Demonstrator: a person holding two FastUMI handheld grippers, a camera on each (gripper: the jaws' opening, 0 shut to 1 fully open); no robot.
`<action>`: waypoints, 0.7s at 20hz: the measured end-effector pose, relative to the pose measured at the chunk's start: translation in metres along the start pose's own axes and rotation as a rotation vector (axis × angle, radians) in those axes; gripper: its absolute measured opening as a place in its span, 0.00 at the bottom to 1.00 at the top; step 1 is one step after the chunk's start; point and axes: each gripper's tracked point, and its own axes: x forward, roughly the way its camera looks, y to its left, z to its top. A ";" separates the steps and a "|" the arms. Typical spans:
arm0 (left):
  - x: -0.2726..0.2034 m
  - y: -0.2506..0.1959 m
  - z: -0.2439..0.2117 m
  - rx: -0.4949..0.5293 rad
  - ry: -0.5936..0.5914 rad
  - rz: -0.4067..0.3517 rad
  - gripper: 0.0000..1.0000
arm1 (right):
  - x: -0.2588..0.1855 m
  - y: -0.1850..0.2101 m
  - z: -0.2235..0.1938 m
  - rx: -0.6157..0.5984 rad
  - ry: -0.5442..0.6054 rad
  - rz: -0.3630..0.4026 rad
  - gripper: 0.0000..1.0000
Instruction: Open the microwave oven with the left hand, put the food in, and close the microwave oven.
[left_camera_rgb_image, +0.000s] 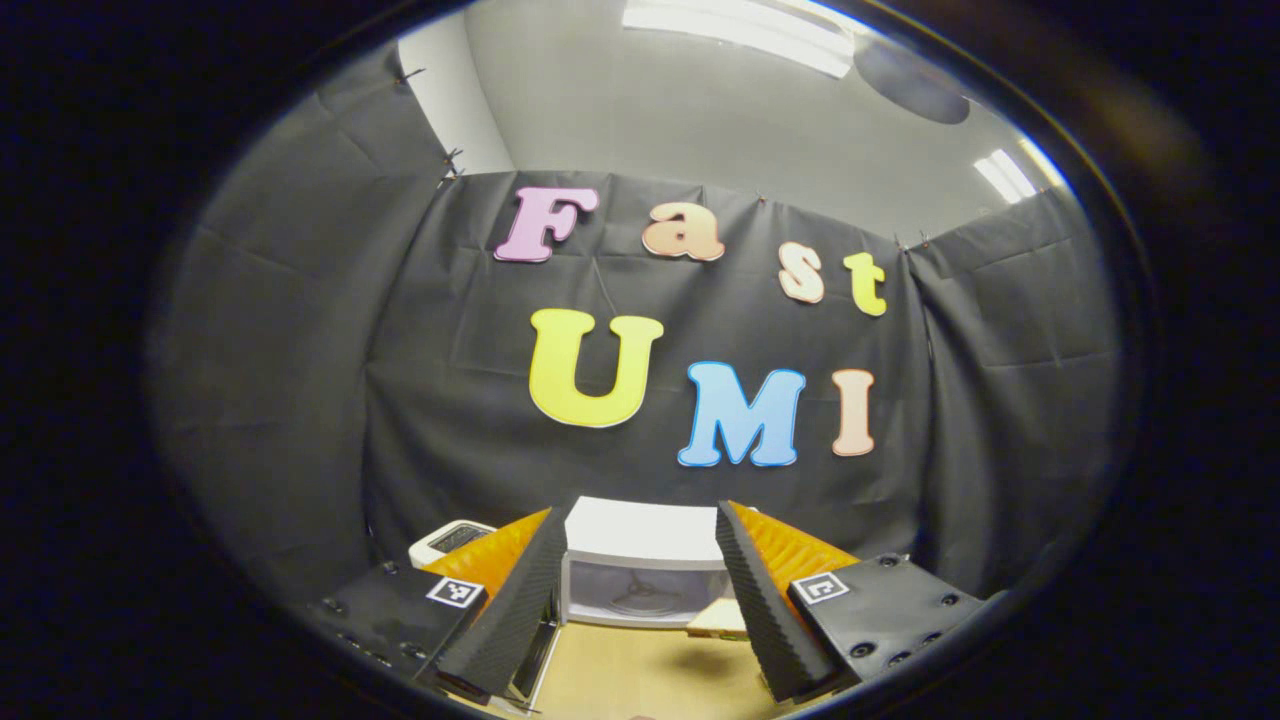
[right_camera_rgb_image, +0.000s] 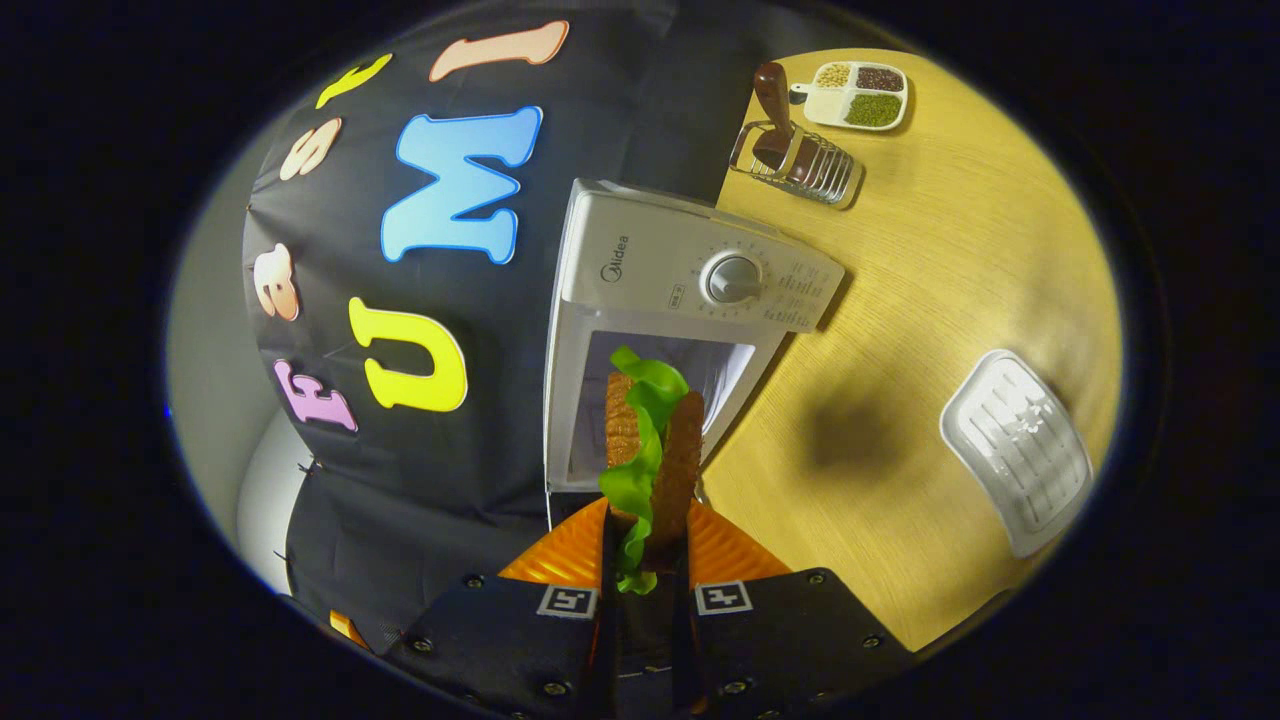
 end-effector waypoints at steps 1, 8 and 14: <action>-0.001 0.005 -0.001 -0.001 0.000 0.008 0.96 | 0.016 0.000 0.001 0.006 -0.025 0.002 0.21; -0.004 0.043 -0.006 0.014 0.027 0.053 0.94 | 0.131 0.000 -0.002 0.103 -0.142 -0.007 0.22; -0.008 0.075 -0.010 0.013 0.048 0.109 0.94 | 0.209 -0.003 0.006 0.201 -0.261 -0.013 0.22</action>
